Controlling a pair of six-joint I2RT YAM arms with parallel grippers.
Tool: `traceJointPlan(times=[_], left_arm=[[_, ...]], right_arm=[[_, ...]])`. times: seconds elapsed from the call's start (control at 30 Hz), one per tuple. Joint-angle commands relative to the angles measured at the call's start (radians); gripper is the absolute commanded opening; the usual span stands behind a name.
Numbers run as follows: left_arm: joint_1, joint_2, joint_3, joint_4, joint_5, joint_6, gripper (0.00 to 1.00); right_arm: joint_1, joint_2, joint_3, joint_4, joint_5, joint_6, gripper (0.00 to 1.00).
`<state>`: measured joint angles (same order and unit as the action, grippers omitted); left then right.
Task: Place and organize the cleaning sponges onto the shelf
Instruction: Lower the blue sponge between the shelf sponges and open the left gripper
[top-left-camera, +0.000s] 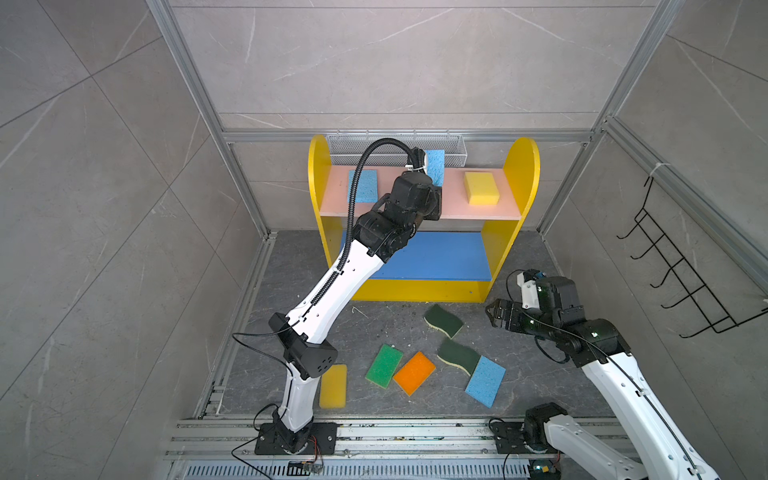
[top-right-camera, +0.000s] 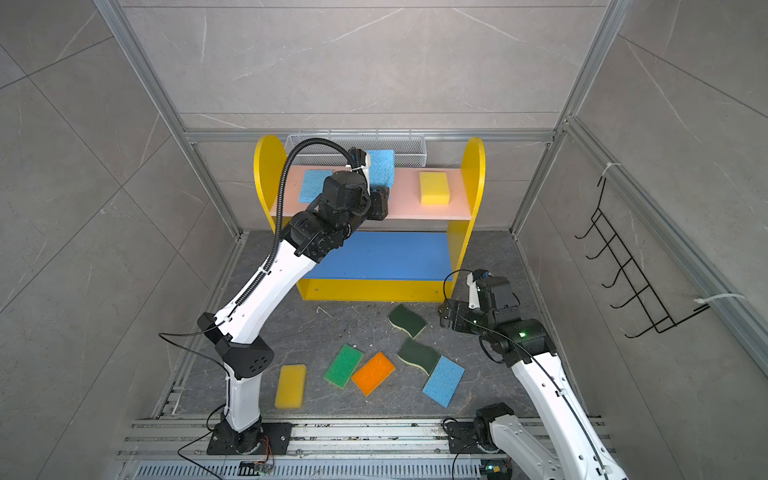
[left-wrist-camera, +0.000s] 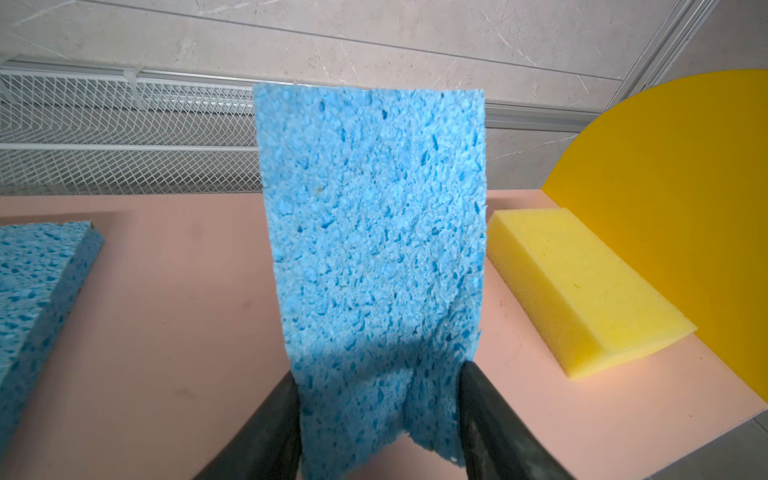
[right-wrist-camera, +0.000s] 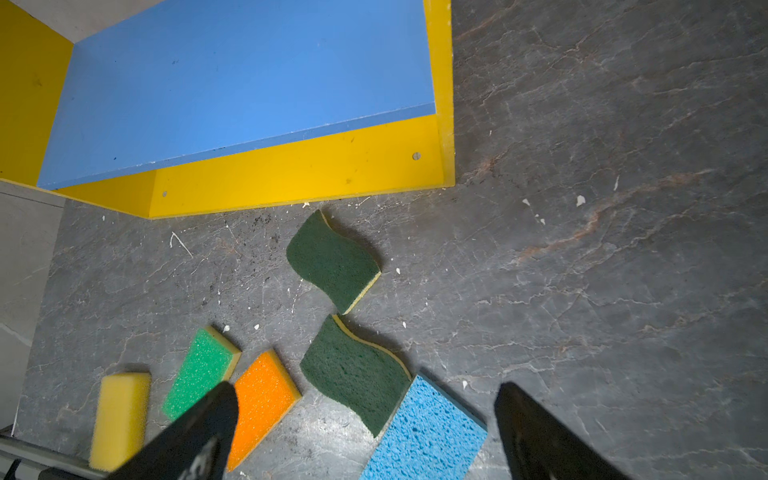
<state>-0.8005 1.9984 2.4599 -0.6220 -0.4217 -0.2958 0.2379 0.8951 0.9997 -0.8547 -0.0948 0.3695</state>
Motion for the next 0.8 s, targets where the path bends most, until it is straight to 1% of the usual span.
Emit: traceJointPlan(times=[0.0, 0.27, 0.4, 0.57, 0.73, 0.77], left_arm=[[-0.002, 0.0, 0.008, 0.054, -0.025, -0.038, 0.6], [-0.002, -0.003, -0.008, 0.013, -0.04, -0.07, 0.63], [-0.001, 0.0, -0.016, -0.004, -0.043, -0.068, 0.67], [-0.002, 0.003, -0.031, -0.017, -0.035, -0.074, 0.69], [-0.001, 0.011, -0.034, -0.041, -0.046, -0.082, 0.72], [0.0, 0.014, -0.033, -0.045, -0.069, -0.084, 0.72]], right_arm=[[-0.003, 0.005, 0.02, 0.017, -0.015, -0.021, 0.99], [-0.003, 0.004, 0.01, 0.022, -0.027, -0.017, 0.99], [-0.003, 0.004, 0.011, 0.023, -0.035, -0.014, 0.99], [-0.003, 0.005, 0.011, 0.025, -0.04, -0.01, 0.99], [-0.003, 0.004, 0.01, 0.025, -0.045, -0.006, 0.99], [-0.003, 0.004, 0.01, 0.025, -0.046, -0.005, 0.99]])
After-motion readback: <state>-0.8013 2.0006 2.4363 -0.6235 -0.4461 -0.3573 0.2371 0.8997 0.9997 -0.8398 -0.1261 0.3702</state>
